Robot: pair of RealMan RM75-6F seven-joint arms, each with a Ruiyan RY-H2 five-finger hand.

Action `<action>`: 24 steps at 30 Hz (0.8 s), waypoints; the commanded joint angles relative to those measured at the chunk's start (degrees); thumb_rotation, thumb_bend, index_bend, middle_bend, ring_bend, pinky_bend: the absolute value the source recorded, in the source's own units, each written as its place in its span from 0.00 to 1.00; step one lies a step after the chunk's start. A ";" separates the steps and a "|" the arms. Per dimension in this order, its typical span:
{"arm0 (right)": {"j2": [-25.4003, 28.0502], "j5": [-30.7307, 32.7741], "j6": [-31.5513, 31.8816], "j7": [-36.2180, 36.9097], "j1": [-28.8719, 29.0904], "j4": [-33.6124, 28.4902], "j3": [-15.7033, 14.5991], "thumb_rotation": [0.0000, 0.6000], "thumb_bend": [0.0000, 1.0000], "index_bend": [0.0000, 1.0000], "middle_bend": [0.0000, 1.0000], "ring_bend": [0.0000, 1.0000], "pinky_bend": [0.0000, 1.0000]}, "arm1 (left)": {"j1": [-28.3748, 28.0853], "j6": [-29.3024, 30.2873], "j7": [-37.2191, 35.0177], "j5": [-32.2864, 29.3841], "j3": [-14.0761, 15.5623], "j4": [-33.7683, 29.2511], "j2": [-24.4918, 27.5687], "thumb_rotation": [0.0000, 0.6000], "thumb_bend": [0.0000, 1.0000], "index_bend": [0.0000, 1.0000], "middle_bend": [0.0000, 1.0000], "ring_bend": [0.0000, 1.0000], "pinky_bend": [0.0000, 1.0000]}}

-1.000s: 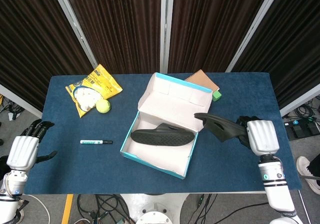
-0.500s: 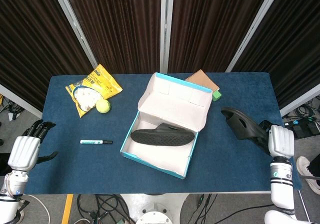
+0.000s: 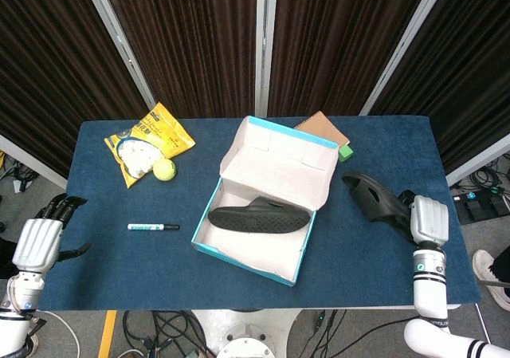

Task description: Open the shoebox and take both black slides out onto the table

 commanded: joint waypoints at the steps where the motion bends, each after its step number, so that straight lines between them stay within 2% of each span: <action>1: 1.94 1.36 -5.27 0.20 0.90 -1.23 -0.45 1.00 0.30 0.33 0.37 0.25 0.45 | 0.01 0.02 0.02 0.03 0.03 0.01 -0.07 1.00 0.07 0.21 0.20 0.11 0.33; 3: 3.45 2.05 -8.07 0.19 1.35 -2.16 -0.84 1.00 0.21 0.13 0.25 0.09 0.30 | -0.01 -0.04 0.11 0.11 0.11 -0.02 -0.11 1.00 0.07 0.21 0.20 0.11 0.33; 5: 4.81 2.66 -10.02 0.23 1.74 -3.14 -1.01 1.00 0.14 0.01 0.13 0.00 0.17 | -0.02 0.00 0.23 0.21 0.16 -0.09 -0.10 1.00 0.07 0.21 0.20 0.11 0.33; 12: 7.75 4.45 -11.65 -1.48 2.23 -6.34 -2.21 1.00 0.12 0.00 0.03 0.00 0.03 | -0.03 0.13 0.70 0.24 0.11 -0.48 0.04 1.00 0.07 0.21 0.20 0.11 0.33; 19: 12.65 9.02 -12.35 -8.43 3.88 -11.48 -4.45 1.00 0.15 0.00 0.00 0.00 0.00 | 0.02 0.13 0.77 0.35 0.27 -0.69 0.17 1.00 0.07 0.21 0.20 0.11 0.33; 24: 14.97 10.04 -12.44 -9.05 4.41 -14.78 -5.14 1.00 0.15 0.00 0.00 0.00 0.00 | 0.00 0.20 0.72 0.39 0.24 -0.64 0.13 1.00 0.07 0.21 0.20 0.11 0.33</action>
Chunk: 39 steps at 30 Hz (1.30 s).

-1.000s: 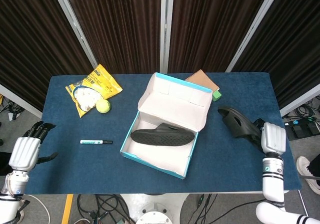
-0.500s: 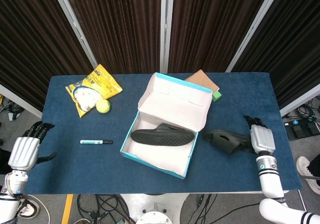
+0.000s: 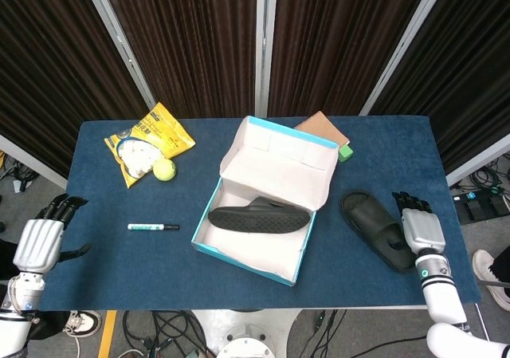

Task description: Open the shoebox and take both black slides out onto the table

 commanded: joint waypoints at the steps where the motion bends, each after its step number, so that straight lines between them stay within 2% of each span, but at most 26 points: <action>1: 1.15 -0.40 0.31 0.44 0.34 -1.77 -0.44 1.00 0.15 0.00 0.00 0.00 0.00 | -0.06 0.04 0.05 0.07 -0.04 -0.04 -0.01 1.00 0.07 0.21 0.20 0.11 0.33; 7: -0.84 -7.66 1.94 6.16 0.21 -1.47 1.30 1.00 0.15 0.00 0.01 0.00 0.00 | -0.05 0.10 0.14 0.17 0.00 -0.08 0.05 1.00 0.07 0.21 0.20 0.11 0.33; 14: -4.71 -11.93 0.76 5.13 4.63 -2.58 3.37 1.00 0.15 0.00 0.04 0.00 0.00 | -0.02 0.31 0.23 0.02 -0.18 -0.17 0.16 1.00 0.07 0.21 0.20 0.11 0.33; 24: -14.68 -12.30 -1.87 -4.48 14.57 -1.75 4.24 1.00 0.15 0.00 0.10 0.00 0.01 | 0.04 0.56 -0.06 -0.12 -0.39 -0.14 0.36 1.00 0.07 0.21 0.20 0.11 0.33; 32: -24.02 -11.39 -5.56 -8.74 22.12 4.95 4.52 1.00 0.15 0.03 0.19 0.01 0.11 | 0.18 0.71 -0.50 -0.30 -0.49 -0.09 0.62 1.00 0.07 0.21 0.20 0.11 0.33; 39: -29.70 -7.09 -7.21 -12.37 27.69 10.54 5.30 1.00 0.15 0.06 0.21 0.03 0.13 | 0.46 0.89 -1.39 -0.73 -0.64 0.27 0.95 1.00 0.07 0.21 0.20 0.11 0.33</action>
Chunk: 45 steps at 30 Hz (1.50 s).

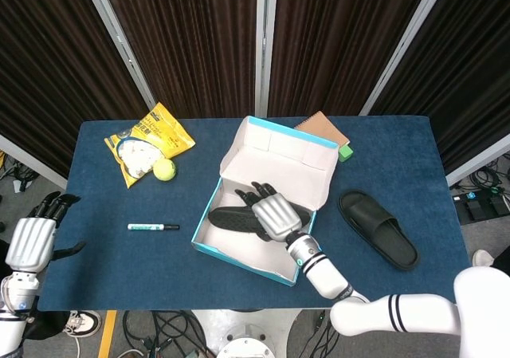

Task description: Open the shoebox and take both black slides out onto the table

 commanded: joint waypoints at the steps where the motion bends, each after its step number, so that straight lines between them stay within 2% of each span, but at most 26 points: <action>1: -2.69 2.14 -0.39 -1.79 2.31 2.50 0.46 1.00 0.15 0.07 0.21 0.03 0.13 | 0.13 0.16 -0.21 -0.01 -0.01 0.15 0.14 1.00 0.07 0.21 0.20 0.11 0.33; 10: -7.18 7.07 -1.12 -4.01 6.62 7.35 0.53 1.00 0.16 0.10 0.23 0.05 0.15 | 0.76 0.65 -2.03 -0.40 -0.02 1.44 0.35 1.00 0.07 0.21 0.20 0.11 0.33; 25: -12.19 11.49 -2.71 -3.89 10.89 14.89 0.60 1.00 0.21 0.16 0.27 0.09 0.19 | 1.72 1.26 -4.11 -0.92 -0.03 3.39 0.28 1.00 0.07 0.21 0.20 0.11 0.33; 31: -13.76 9.80 -1.07 -3.36 10.87 16.26 -0.35 1.00 0.28 0.34 0.39 0.23 0.33 | 1.93 1.36 -4.74 -0.96 -0.06 4.01 0.29 1.00 0.07 0.21 0.20 0.11 0.33; 37: -14.08 10.81 -0.52 -4.58 11.19 16.69 -0.78 1.00 0.33 0.43 0.44 0.30 0.42 | 1.92 1.39 -4.65 -0.74 -0.05 4.07 0.15 1.00 0.07 0.21 0.20 0.11 0.33; 45: -15.38 5.60 3.06 -3.23 10.15 17.84 -1.38 1.00 0.40 0.72 0.66 0.51 0.62 | 1.96 1.30 -4.73 -0.81 -0.15 3.96 0.33 1.00 0.07 0.21 0.20 0.11 0.33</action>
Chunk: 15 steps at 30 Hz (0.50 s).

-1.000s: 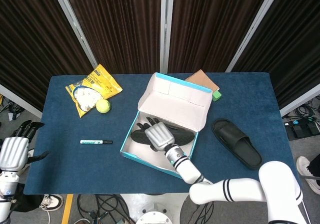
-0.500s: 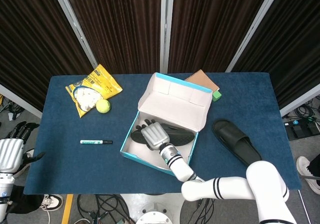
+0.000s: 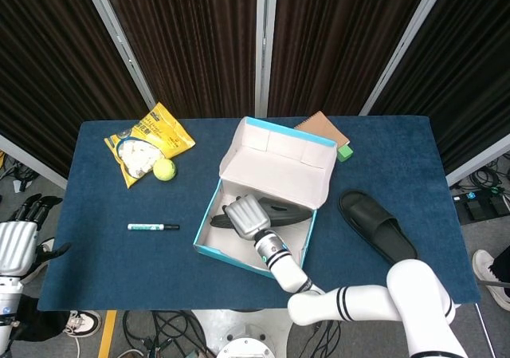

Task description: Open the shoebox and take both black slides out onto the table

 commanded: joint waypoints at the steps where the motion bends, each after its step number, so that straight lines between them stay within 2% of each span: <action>1: -0.49 -2.52 1.49 1.08 -0.76 0.36 -0.28 1.00 0.40 0.74 0.67 0.52 0.63 | 0.01 -0.07 -0.02 -0.01 0.02 -0.03 0.00 1.00 0.07 0.21 0.20 0.11 0.33; 8: 0.73 -8.18 3.24 5.22 -2.37 -1.91 0.81 1.00 0.41 0.77 0.69 0.54 0.65 | -0.13 -0.22 0.06 0.13 -0.03 -0.17 -0.03 1.00 0.07 0.21 0.20 0.11 0.33; 15: 3.66 -18.45 7.55 10.24 -4.24 -5.85 1.85 1.00 0.43 0.78 0.69 0.54 0.65 | -0.27 -0.20 0.63 0.36 -0.11 -0.83 0.31 1.00 0.07 0.21 0.20 0.11 0.33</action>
